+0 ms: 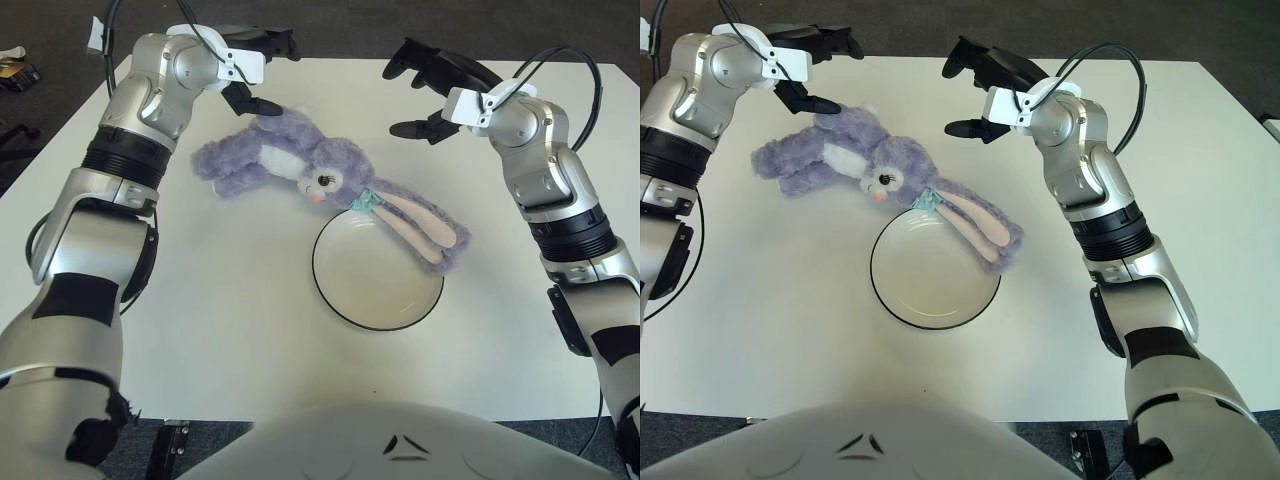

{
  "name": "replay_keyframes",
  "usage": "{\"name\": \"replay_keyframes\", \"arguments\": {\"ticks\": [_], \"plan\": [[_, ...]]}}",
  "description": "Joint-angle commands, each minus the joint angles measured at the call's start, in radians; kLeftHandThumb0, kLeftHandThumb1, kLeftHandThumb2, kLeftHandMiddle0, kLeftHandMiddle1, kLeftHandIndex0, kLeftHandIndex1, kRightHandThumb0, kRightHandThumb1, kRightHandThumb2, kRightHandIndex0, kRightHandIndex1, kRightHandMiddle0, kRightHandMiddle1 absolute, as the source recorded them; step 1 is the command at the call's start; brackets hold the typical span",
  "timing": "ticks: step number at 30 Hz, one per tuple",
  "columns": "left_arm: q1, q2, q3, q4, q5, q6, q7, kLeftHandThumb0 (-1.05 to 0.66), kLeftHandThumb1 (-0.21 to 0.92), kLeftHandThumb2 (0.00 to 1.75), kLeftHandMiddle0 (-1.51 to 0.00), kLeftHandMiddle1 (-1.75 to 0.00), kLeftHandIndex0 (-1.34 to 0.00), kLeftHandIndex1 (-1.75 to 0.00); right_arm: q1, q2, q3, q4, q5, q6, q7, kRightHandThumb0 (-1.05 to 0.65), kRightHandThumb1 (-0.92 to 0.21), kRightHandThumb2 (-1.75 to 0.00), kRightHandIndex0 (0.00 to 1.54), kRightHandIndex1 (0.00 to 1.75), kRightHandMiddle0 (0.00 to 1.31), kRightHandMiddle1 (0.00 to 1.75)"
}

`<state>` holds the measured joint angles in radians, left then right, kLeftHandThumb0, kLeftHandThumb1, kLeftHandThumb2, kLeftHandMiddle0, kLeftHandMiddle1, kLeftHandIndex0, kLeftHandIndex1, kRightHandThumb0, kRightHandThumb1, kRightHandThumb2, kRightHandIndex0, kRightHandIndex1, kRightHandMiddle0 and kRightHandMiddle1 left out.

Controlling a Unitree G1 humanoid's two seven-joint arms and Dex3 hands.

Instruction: Put the doll into the plate.

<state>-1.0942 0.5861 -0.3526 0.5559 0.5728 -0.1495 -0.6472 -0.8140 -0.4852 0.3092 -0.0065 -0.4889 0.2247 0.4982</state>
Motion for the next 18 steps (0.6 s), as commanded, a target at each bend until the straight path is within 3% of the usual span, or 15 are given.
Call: {"name": "replay_keyframes", "arguments": {"ticks": [1, 6, 10, 18], "plan": [[0.011, 0.006, 0.003, -0.003, -0.025, 0.01, -0.045, -0.8, 0.65, 0.74, 0.0, -0.67, 0.0, -0.48, -0.025, 0.015, 0.008, 0.003, -0.012, 0.023, 0.02, -0.83, -0.58, -0.76, 0.0, 1.01, 0.0, 1.0], [0.022, 0.025, 0.012, -0.025, -0.054, 0.009, -0.09, -0.81, 0.75, 0.67, 0.0, -0.51, 0.0, -0.41, -0.025, 0.036, 0.005, -0.008, -0.012, 0.055, 0.029, -0.81, -0.55, -0.8, 0.0, 0.97, 0.0, 0.98], [0.036, 0.028, 0.035, -0.066, -0.095, 0.076, -0.143, -0.85, 0.86, 0.6, 0.0, -0.4, 0.0, -0.4, -0.037, 0.049, 0.012, -0.007, -0.011, 0.069, 0.046, -0.8, -0.54, -0.82, 0.0, 0.99, 0.0, 0.92], [0.065, 0.033, 0.061, -0.161, -0.111, 0.219, -0.178, -0.99, 0.92, 0.77, 0.0, -0.36, 0.0, -0.47, -0.07, 0.037, 0.047, 0.016, -0.039, 0.049, 0.077, -0.82, -0.59, -0.8, 0.0, 1.1, 0.0, 0.87]]}}
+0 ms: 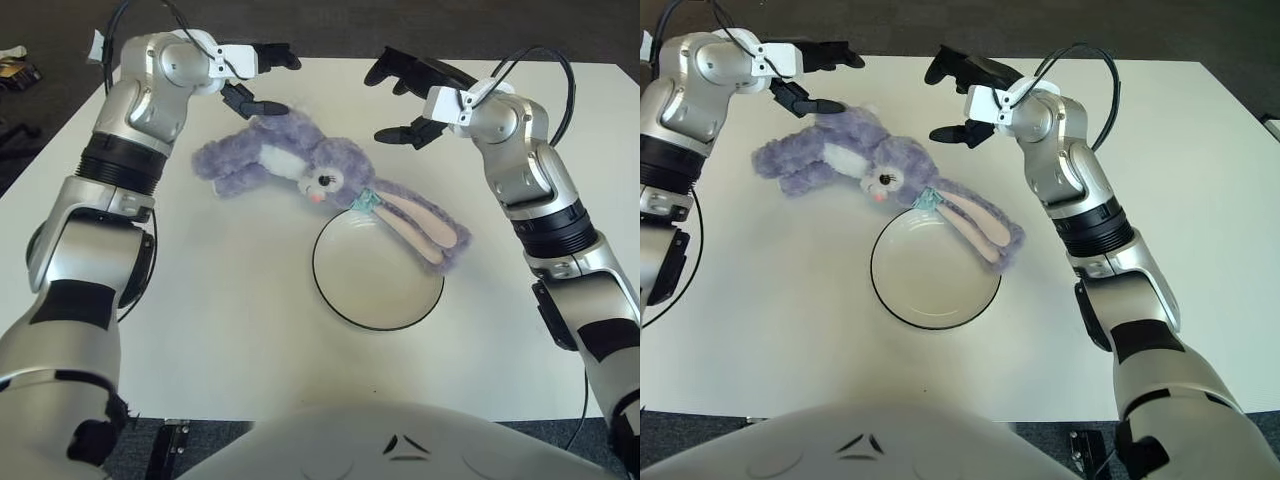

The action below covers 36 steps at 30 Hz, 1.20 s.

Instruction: Put the doll into the plate.

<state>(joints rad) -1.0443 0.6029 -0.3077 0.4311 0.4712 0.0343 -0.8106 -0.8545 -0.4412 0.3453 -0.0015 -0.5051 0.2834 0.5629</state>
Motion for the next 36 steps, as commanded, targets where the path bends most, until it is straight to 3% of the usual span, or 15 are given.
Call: {"name": "replay_keyframes", "arguments": {"ticks": [1, 10, 25, 30, 36], "plan": [[0.018, 0.018, 0.018, -0.046, -0.012, 0.045, -0.018, -1.0, 0.92, 0.78, 0.0, -0.35, 0.0, -0.48, -0.032, -0.005, 0.014, 0.014, -0.023, -0.006, 0.017, -0.82, -0.6, -0.8, 0.0, 1.11, 0.0, 0.87], [0.034, 0.053, 0.02, -0.094, -0.034, 0.058, -0.064, -1.04, 0.92, 0.86, 0.0, -0.38, 0.0, -0.51, -0.033, 0.034, 0.024, 0.012, -0.017, 0.025, 0.024, -0.82, -0.62, -0.78, 0.01, 1.21, 0.0, 0.92], [0.021, 0.095, 0.007, -0.109, -0.047, 0.037, -0.141, -1.04, 0.92, 0.84, 0.0, -0.41, 0.0, -0.47, -0.059, 0.028, 0.055, 0.004, -0.044, 0.029, 0.084, -0.85, -0.65, -0.75, 0.0, 1.1, 0.0, 0.88], [0.052, 0.116, -0.01, -0.155, -0.006, 0.008, -0.116, -0.98, 0.92, 0.77, 0.0, -0.38, 0.0, -0.43, -0.056, 0.036, 0.055, 0.011, -0.035, 0.042, 0.1, -0.88, -0.69, -0.71, 0.0, 1.09, 0.0, 0.82], [0.08, 0.131, -0.032, -0.164, 0.056, -0.057, -0.054, -0.95, 0.92, 0.57, 0.0, -0.48, 0.0, -0.47, -0.024, 0.069, 0.05, -0.001, -0.031, 0.074, 0.08, -0.92, -0.72, -0.65, 0.0, 1.11, 0.0, 0.85]]}}
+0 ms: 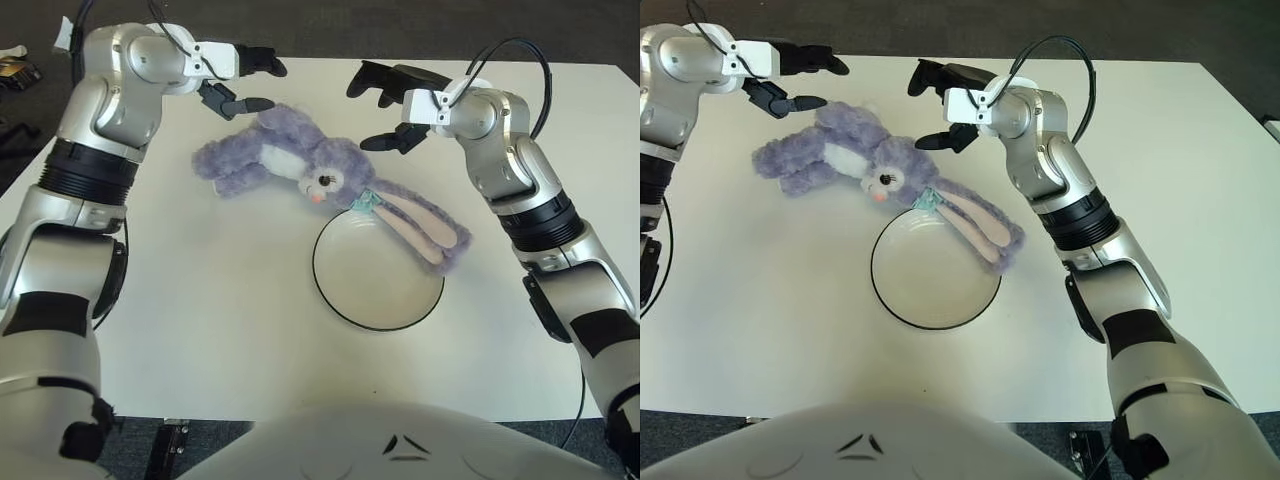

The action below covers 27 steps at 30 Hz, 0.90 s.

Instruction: Put the doll into the plate.

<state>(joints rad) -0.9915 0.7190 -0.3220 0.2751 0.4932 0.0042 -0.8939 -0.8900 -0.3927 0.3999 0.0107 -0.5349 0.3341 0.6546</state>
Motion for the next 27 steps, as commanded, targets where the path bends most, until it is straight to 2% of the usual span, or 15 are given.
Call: {"name": "replay_keyframes", "arguments": {"ticks": [1, 4, 6, 9, 11, 15, 20, 25, 27], "plan": [[0.03, 0.015, -0.019, -0.007, 0.04, -0.032, 0.034, -0.94, 0.91, 0.54, 0.0, -0.5, 0.0, -0.48, 0.014, 0.023, -0.007, -0.015, 0.0, 0.029, -0.014, -0.92, -0.72, -0.65, 0.0, 1.1, 0.0, 0.85], [0.037, 0.013, -0.02, -0.007, 0.051, -0.049, 0.044, -0.93, 0.9, 0.5, 0.0, -0.55, 0.0, -0.47, 0.006, 0.013, 0.017, -0.015, -0.025, 0.033, 0.004, -0.94, -0.73, -0.64, 0.0, 1.06, 0.0, 0.84], [0.042, 0.01, -0.02, -0.008, 0.054, -0.059, 0.049, -0.91, 0.87, 0.49, 0.0, -0.68, 0.0, -0.43, 0.005, 0.005, 0.029, -0.017, -0.038, 0.027, 0.007, -0.95, -0.75, -0.62, 0.0, 1.03, 0.0, 0.82], [0.045, 0.007, -0.021, -0.004, 0.054, -0.068, 0.044, -0.87, 0.79, 0.57, 0.0, -0.84, 0.0, -0.34, 0.007, 0.011, 0.037, -0.013, -0.052, 0.029, -0.005, -0.98, -0.78, -0.58, 0.0, 0.93, 0.0, 0.8], [0.044, 0.006, -0.025, -0.002, 0.059, -0.07, 0.038, -0.85, 0.75, 0.61, 0.0, -0.88, 0.0, -0.3, 0.011, 0.015, 0.036, -0.01, -0.058, 0.037, -0.009, -0.98, -0.79, -0.56, 0.0, 0.88, 0.0, 0.79], [0.044, 0.006, -0.037, 0.008, 0.068, -0.083, 0.032, -0.84, 0.71, 0.65, 0.0, -0.85, 0.0, -0.21, 0.011, 0.016, 0.041, -0.005, -0.069, 0.047, -0.005, -0.98, -0.8, -0.54, 0.0, 0.86, 0.0, 0.71], [0.052, 0.001, -0.059, 0.053, 0.087, -0.149, 0.061, -0.88, 0.69, 0.66, 0.0, -0.7, 0.0, -0.04, 0.012, 0.014, 0.051, -0.002, -0.084, 0.05, 0.0, -0.98, -0.82, -0.53, 0.0, 1.06, 0.0, 0.52], [0.062, 0.0, -0.062, 0.063, 0.096, -0.189, 0.082, -0.9, 0.7, 0.66, 0.0, -0.68, 0.0, -0.01, 0.01, 0.026, 0.05, 0.003, -0.08, 0.071, 0.013, -0.97, -0.82, -0.52, 0.0, 1.06, 0.0, 0.45], [0.072, -0.005, -0.063, 0.056, 0.103, -0.19, 0.087, -0.91, 0.7, 0.65, 0.0, -0.59, 0.0, 0.0, 0.012, 0.027, 0.052, 0.004, -0.078, 0.074, 0.015, -0.97, -0.82, -0.52, 0.0, 1.05, 0.0, 0.4]]}}
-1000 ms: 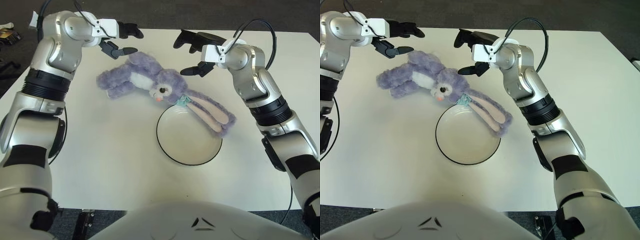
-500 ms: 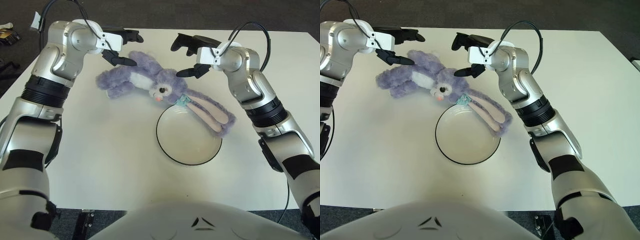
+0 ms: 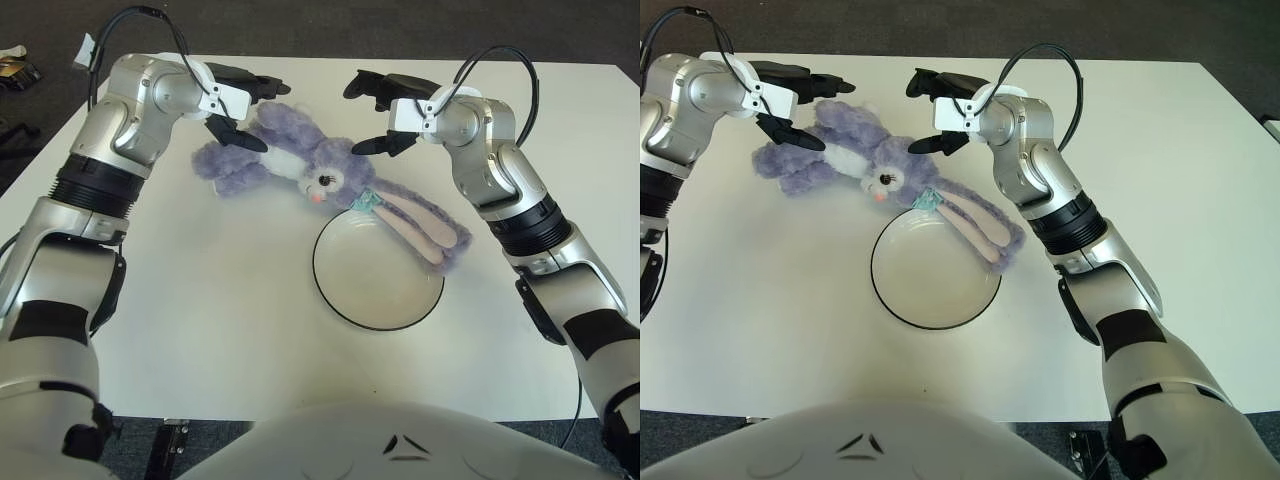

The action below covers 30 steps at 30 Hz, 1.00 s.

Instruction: Put the doll into the plate.

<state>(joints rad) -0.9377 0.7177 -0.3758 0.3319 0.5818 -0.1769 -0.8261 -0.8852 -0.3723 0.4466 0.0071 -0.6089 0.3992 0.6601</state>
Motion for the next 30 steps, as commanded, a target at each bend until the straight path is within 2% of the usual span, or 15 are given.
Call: {"name": "replay_keyframes", "arguments": {"ticks": [1, 5, 11, 13, 23, 30], "plan": [[0.022, -0.005, -0.009, -0.005, 0.016, -0.008, 0.02, -0.92, 0.7, 0.64, 0.0, -0.55, 0.0, 0.0, 0.007, 0.007, 0.006, 0.008, -0.004, 0.009, 0.011, -0.97, -0.82, -0.52, 0.0, 1.06, 0.0, 0.39], [0.037, -0.011, -0.009, -0.026, 0.02, 0.004, 0.012, -0.94, 0.7, 0.63, 0.0, -0.45, 0.0, 0.0, 0.011, 0.006, 0.007, 0.0, -0.008, 0.011, 0.006, -0.98, -0.82, -0.52, 0.0, 1.09, 0.0, 0.38], [0.049, -0.022, -0.01, -0.024, 0.007, -0.006, 0.004, -0.95, 0.72, 0.58, 0.0, -0.09, 0.0, 0.0, 0.018, 0.0, 0.004, -0.004, -0.007, 0.006, 0.003, -1.0, -0.81, -0.51, 0.0, 1.2, 0.0, 0.41], [0.051, -0.026, -0.014, -0.016, 0.009, -0.007, 0.005, -0.95, 0.71, 0.57, 0.0, -0.05, 0.0, 0.0, 0.016, -0.008, 0.004, -0.002, -0.007, -0.01, 0.002, -1.0, -0.81, -0.5, 0.0, 1.23, 0.0, 0.44], [0.048, -0.042, -0.047, 0.044, 0.056, -0.01, 0.025, -0.99, 0.7, 0.59, 0.0, 0.0, 0.0, 0.0, 0.018, -0.003, -0.004, 0.005, -0.001, -0.014, -0.001, -1.02, -0.84, -0.49, 0.0, 1.2, 0.0, 0.42], [0.044, -0.048, -0.077, 0.099, 0.121, -0.043, 0.108, -1.0, 0.75, 0.58, 0.0, 0.0, 0.0, 0.0, 0.027, -0.001, -0.002, -0.01, 0.004, -0.012, 0.006, -1.04, -0.86, -0.47, 0.0, 1.17, 0.0, 0.45]]}}
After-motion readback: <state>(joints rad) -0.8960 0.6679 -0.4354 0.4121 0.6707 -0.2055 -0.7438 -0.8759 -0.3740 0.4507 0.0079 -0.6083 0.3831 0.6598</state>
